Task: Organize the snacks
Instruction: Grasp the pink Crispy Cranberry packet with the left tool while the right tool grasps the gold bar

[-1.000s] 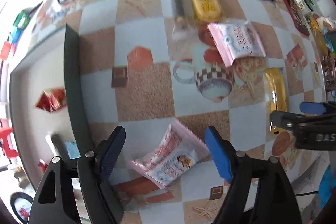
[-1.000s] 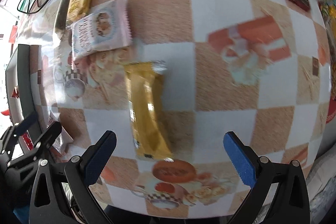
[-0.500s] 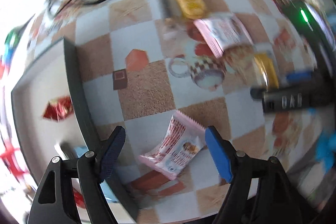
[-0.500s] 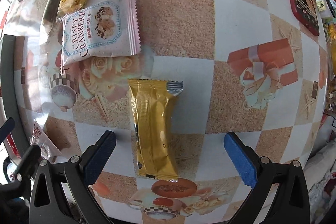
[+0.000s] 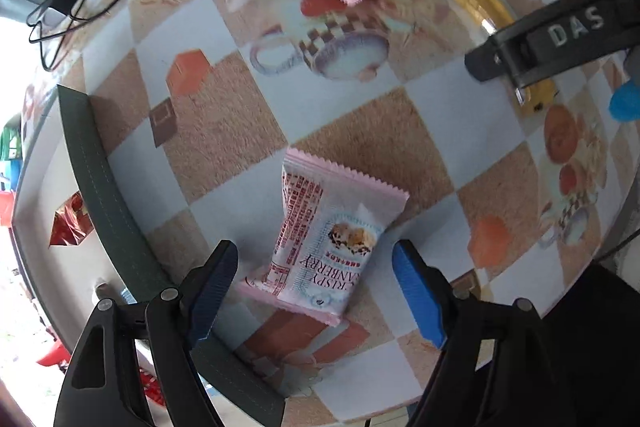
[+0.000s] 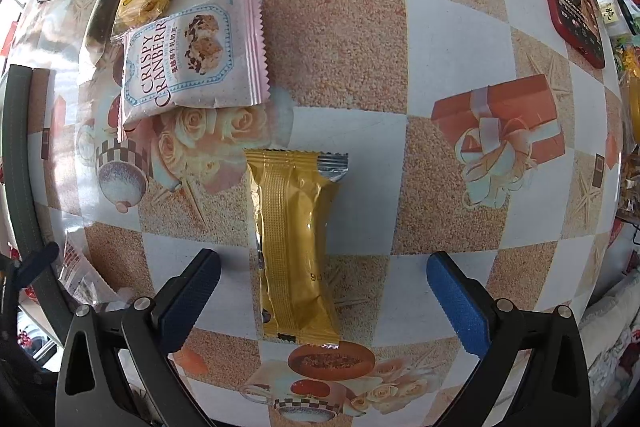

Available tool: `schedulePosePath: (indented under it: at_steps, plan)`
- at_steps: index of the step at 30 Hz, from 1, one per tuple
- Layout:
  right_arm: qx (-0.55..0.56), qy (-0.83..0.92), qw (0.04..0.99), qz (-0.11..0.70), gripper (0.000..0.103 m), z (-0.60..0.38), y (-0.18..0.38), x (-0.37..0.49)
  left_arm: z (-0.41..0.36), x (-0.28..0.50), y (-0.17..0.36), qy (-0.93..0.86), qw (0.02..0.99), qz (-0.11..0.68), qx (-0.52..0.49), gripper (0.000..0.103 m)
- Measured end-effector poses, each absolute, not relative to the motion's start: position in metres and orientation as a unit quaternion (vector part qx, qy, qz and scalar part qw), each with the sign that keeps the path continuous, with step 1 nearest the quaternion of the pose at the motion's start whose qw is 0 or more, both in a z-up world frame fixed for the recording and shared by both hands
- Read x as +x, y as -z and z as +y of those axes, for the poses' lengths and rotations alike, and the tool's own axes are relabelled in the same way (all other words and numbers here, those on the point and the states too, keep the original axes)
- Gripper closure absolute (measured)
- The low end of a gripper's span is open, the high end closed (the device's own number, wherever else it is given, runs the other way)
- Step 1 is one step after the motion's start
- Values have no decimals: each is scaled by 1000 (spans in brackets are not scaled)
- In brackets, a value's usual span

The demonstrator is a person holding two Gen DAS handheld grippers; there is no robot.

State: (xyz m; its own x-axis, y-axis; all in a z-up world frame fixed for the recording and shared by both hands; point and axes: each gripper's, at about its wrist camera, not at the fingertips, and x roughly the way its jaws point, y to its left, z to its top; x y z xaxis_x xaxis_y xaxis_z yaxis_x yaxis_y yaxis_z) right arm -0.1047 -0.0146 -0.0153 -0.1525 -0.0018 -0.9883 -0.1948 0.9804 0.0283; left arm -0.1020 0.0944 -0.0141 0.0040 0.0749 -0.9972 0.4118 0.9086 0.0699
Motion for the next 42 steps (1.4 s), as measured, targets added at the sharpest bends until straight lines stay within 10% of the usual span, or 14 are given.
schedulePosePath:
  at_steps: [6, 9, 10, 12, 15, 42]
  plan:
    - [-67, -75, 638, 763, 0, -12, 15, -100, 108, -109, 17, 104, 690, 703, 139, 21]
    - [-68, -73, 636, 765, 3, -11, 17, -98, 114, -104, 13, 102, 691, 706, 116, 44]
    - [-68, -73, 640, 762, 9, -11, 14, -98, 115, -106, 11, 99, 693, 705, 112, 61]
    - [-72, -79, 650, 753, 25, -11, 6, -99, 123, -101, 0, 94, 690, 712, 85, 62]
    - [-83, -96, 663, 737, 79, -9, -6, -98, 141, -97, -6, 85, 690, 719, 21, 62]
    - [-6, -161, 655, 739, 79, -7, -37, -124, 171, -111, -103, 31, 747, 664, -1, 62]
